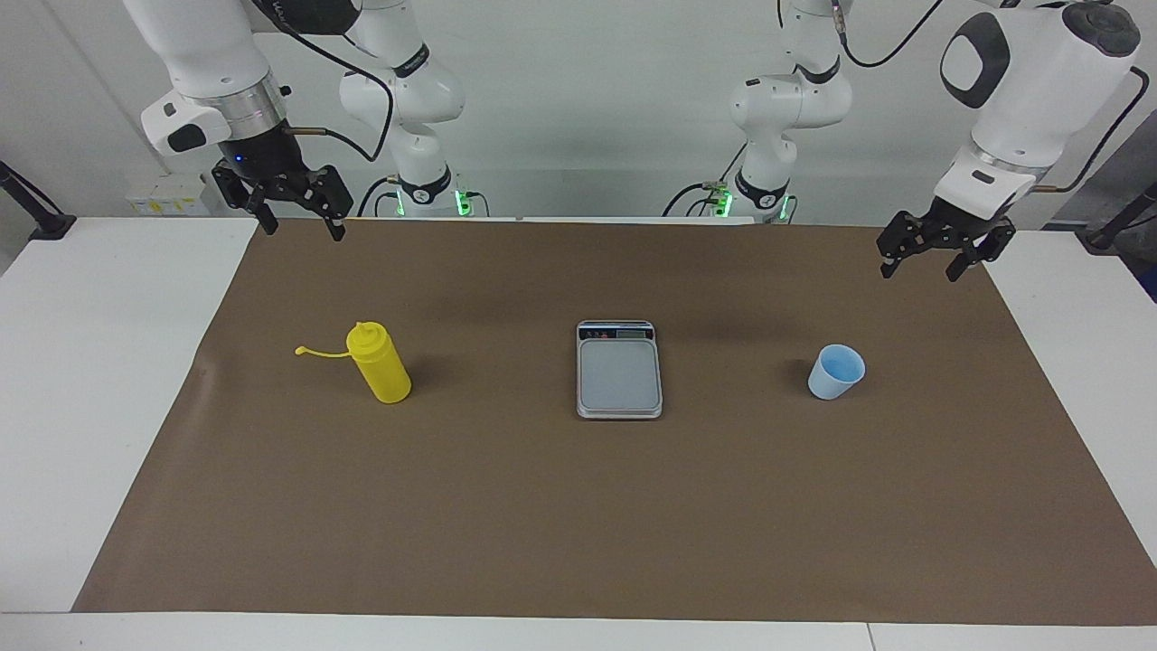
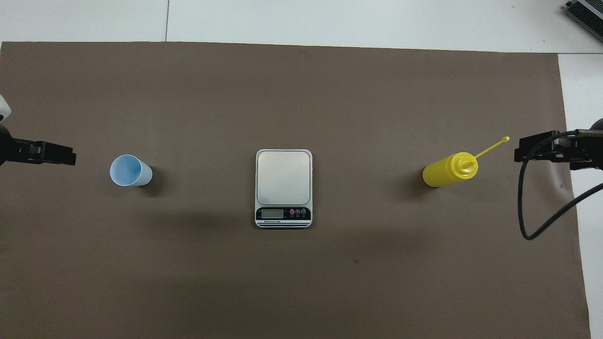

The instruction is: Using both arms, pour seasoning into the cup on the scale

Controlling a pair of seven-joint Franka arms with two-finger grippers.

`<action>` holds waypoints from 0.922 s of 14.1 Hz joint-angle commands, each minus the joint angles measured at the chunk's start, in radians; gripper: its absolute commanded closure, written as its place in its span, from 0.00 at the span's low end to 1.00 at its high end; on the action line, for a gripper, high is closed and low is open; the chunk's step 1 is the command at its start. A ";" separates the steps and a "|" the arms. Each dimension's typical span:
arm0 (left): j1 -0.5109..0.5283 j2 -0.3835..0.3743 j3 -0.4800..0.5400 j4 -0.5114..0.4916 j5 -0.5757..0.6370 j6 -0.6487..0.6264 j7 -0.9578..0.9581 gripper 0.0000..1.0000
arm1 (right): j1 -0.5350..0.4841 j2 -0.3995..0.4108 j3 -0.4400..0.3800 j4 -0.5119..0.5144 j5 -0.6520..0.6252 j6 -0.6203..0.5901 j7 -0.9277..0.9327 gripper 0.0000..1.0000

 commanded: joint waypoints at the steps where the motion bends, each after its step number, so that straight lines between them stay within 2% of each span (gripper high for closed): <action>1: 0.025 0.017 -0.007 -0.025 0.019 0.063 0.002 0.00 | -0.011 -0.022 0.006 -0.025 0.004 0.007 -0.019 0.00; 6: 0.038 0.047 -0.007 -0.117 0.019 0.195 -0.046 0.00 | -0.011 -0.022 0.006 -0.025 0.004 0.007 -0.019 0.00; 8: 0.038 0.066 -0.007 -0.163 0.019 0.285 -0.114 0.00 | -0.011 -0.022 0.006 -0.025 0.004 0.007 -0.019 0.00; 11: 0.040 0.079 -0.007 -0.287 0.017 0.431 -0.157 0.00 | -0.011 -0.022 0.006 -0.025 0.004 0.007 -0.019 0.00; 13: 0.038 0.081 -0.009 -0.318 0.017 0.492 -0.189 0.00 | -0.011 -0.022 0.004 -0.025 0.004 0.007 -0.019 0.00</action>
